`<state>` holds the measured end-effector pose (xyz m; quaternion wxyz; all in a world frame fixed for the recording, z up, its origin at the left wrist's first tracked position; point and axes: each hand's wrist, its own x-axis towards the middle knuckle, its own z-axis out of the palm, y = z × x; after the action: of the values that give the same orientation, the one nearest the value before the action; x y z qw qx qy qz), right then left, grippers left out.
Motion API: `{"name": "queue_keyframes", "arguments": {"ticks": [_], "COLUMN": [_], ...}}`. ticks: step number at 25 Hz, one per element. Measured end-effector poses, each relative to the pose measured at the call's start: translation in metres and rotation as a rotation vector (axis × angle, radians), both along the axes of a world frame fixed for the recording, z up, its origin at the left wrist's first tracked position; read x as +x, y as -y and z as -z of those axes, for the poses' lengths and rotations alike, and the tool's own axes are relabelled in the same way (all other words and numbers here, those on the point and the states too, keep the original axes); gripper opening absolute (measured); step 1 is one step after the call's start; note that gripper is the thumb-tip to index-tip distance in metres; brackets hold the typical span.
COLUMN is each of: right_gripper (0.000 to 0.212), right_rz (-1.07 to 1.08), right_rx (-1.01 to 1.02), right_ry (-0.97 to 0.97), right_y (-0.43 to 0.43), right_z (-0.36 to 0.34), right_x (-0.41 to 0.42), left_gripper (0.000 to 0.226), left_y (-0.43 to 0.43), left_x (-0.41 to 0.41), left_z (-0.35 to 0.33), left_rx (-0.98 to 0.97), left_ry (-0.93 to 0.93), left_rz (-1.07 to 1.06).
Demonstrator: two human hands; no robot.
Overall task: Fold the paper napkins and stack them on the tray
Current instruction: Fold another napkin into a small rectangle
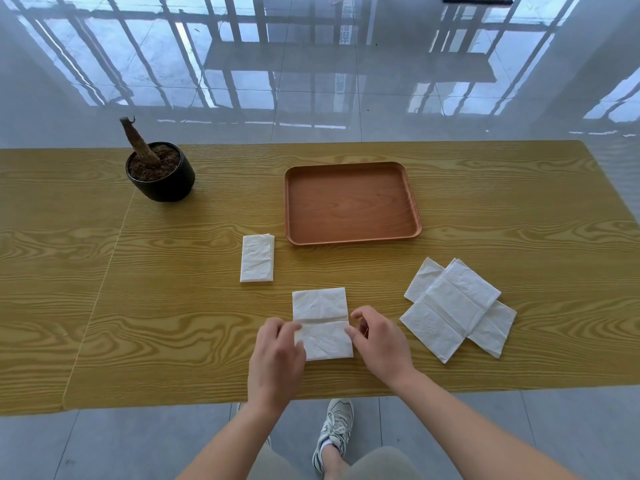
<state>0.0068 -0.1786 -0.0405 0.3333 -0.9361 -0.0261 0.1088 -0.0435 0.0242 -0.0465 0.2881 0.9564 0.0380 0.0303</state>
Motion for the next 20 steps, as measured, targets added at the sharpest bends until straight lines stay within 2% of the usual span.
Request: {"name": "queue_keyframes", "arguments": {"ticks": [3,5,7,10,13,14,16,18,20], "right_gripper": [0.01,0.012,0.016,0.014,0.004,0.005,0.019,0.035,0.043], "right_rz": [-0.17,-0.259,-0.304,-0.317,-0.18,-0.126,-0.073,-0.103,-0.17], "right_rx": [-0.071,-0.138,-0.194,-0.202,-0.082,-0.049,-0.038,-0.093,-0.17], "right_ry": [0.138,0.168,0.167,0.118,0.065,0.054,0.028,-0.008,-0.027], "right_y": [0.003,0.002,0.003,0.003,0.003,0.003,0.001,-0.003,-0.009], "right_z": [0.003,0.004,0.004,0.004,0.001,0.0,-0.002,-0.003,-0.004], "right_x": [-0.014,-0.016,-0.013,-0.01,0.004,0.013,0.032,0.05,0.063], "left_gripper": [0.019,0.013,0.018,0.017,0.011,0.014,0.036,0.058,0.073], "left_y": [-0.009,-0.011,-0.009,-0.01,-0.011,-0.01,-0.009,-0.009,-0.009], "left_x": [-0.013,-0.013,-0.009,-0.006,0.006,0.014,0.034,0.055,0.072], "left_z": [0.008,0.009,0.007,0.006,0.002,0.0,-0.006,-0.007,-0.01], "left_rx": [0.274,0.358,0.392,0.376,0.169,0.089,0.003,0.026,0.075], "left_ry": [0.097,0.095,0.084,0.064,0.022,-0.018,-0.156,-0.285,-0.384], "left_rz": [0.323,0.369,0.38,0.387,0.255,0.168,0.0,-0.058,-0.04]}}
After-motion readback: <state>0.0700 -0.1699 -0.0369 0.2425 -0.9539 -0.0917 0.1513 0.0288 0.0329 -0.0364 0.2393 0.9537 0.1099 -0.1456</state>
